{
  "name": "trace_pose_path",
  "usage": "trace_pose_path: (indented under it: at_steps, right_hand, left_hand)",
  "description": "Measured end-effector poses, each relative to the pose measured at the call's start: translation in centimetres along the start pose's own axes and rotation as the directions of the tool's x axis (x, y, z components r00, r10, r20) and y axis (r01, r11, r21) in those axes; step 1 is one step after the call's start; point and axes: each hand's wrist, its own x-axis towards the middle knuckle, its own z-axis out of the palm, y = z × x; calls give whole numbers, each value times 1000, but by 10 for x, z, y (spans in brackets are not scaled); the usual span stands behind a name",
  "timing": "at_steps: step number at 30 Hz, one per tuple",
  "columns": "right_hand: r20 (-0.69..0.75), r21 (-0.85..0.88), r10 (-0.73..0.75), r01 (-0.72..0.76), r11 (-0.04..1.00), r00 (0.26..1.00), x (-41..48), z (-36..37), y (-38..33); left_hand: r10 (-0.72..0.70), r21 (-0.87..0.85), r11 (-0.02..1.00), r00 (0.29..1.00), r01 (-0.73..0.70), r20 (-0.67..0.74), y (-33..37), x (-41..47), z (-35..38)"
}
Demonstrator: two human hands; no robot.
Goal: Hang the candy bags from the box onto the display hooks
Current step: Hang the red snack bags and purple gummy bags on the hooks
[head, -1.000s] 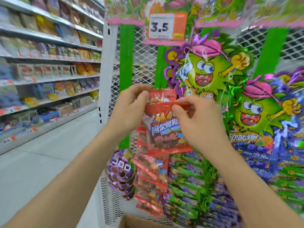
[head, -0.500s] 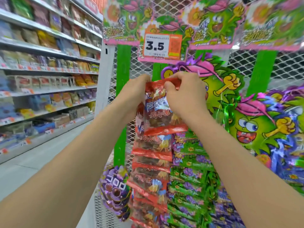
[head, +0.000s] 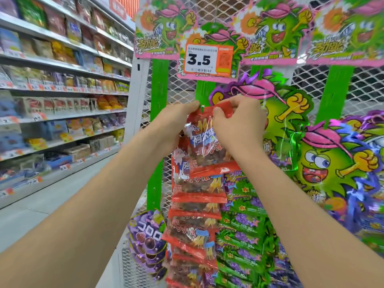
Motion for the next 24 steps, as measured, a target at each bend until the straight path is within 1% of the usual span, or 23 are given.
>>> trace_pose_path:
  at_steps: [1,2,3,4,5,7,8,9,10,11,12,13,14,15,16,17,18,19,20,21,22,23,24]
  right_hand:
    - [2,-51,-33,33,998,999,-3,-1,2]
    - [2,-114,-65,64,991,998,-6,-2,5]
    - [0,-171,-100,98,980,995,-9,-3,8]
    - [-9,-207,-142,137,969,990,-12,-4,12]
    - [-23,-208,-189,180,961,982,-15,-5,16]
    - [-56,-146,-276,266,953,959,-25,-10,24]
    - [-64,-104,-314,306,946,947,-34,-13,28]
    - [-56,-53,-349,346,937,935,-46,-18,30]
    - [-21,8,-376,377,926,926,-62,-22,33]
    - [42,77,-393,389,918,919,-81,-27,38]
    - [135,141,-389,371,918,911,-102,-30,44]
    - [260,186,-354,313,931,899,-124,-32,52]
    - [403,192,-285,224,956,870,-146,-32,63]
    - [545,160,-196,128,979,815,-169,-28,78]
    - [667,89,-109,67,994,737,-191,-23,95]
    - [763,8,-34,43,999,645,-211,-17,112]
    - [842,-70,42,31,997,538,-231,-11,130]
    - [904,-132,113,18,991,413,-250,-5,146]
    - [946,-186,176,13,982,271,-270,0,161]
    - [965,-227,223,16,974,138,-290,5,175]
    - [963,-268,268,23,963,30,-311,9,191]
    - [949,-310,312,30,950,-48,-334,14,209]
    - [932,-347,349,36,937,-99,-355,18,225]
  left_hand:
    - [53,46,998,998,-52,-15,-4,0,-1]
    - [136,136,982,991,-132,-19,-8,0,-2]
    - [234,245,944,972,-223,-15,-14,0,-3]
    - [342,362,877,939,-316,-11,-20,0,-5]
    - [430,472,796,903,-381,3,-26,-2,-7]
    - [550,670,593,832,-446,68,-43,-4,-10]
    - [593,754,474,798,-454,108,-54,-7,-13]
    - [626,823,371,771,-430,120,-65,-12,-16]
    - [664,865,300,739,-403,115,-75,-20,-18]
    - [701,880,266,706,-393,104,-87,-32,-21]
    - [739,878,248,666,-410,102,-100,-46,-24]
    - [765,865,237,633,-443,115,-114,-64,-26]
    - [775,844,229,616,-485,144,-132,-82,-28]
    - [756,812,224,622,-538,204,-152,-100,-30]
    - [696,776,235,658,-586,286,-176,-117,-33]
    - [589,750,266,718,-606,371,-202,-133,-36]
    - [438,744,299,778,-598,450,-228,-146,-37]
    - [263,761,308,819,-572,510,-255,-155,-39]
    - [84,785,298,834,-543,545,-282,-163,-39]
    - [-89,817,289,835,-500,543,-309,-169,-39]
    - [-229,846,291,826,-448,516,-335,-173,-40]
    - [-333,872,297,814,-389,476,-361,-176,-41]
    - [-407,895,303,804,-329,433,-387,-178,-42]
